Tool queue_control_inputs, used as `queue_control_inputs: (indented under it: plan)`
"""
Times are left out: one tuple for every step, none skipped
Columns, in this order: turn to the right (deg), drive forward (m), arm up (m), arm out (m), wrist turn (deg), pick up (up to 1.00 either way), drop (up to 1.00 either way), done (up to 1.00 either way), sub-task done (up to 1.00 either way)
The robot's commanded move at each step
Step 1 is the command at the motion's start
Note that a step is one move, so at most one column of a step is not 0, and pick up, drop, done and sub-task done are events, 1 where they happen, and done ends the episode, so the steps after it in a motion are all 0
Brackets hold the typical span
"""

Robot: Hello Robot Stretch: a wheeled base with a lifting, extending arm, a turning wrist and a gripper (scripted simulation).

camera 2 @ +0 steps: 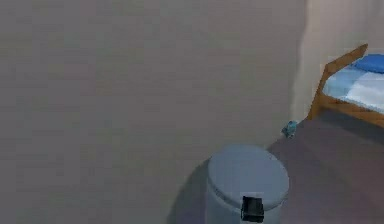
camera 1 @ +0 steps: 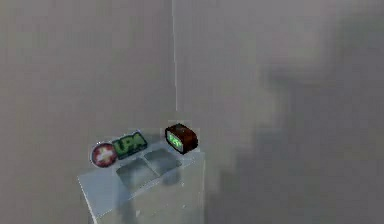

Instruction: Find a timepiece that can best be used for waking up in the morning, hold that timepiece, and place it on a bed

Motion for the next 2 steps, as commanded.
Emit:
queue_control_inputs:
  plan:
    - [-45.0,0.0,0.0,0.0,0.0,0.0,0.0,0.0,0.0]
    - [-42.0,0.0,0.0,0.0,0.0,0.0,0.0,0.0,0.0]
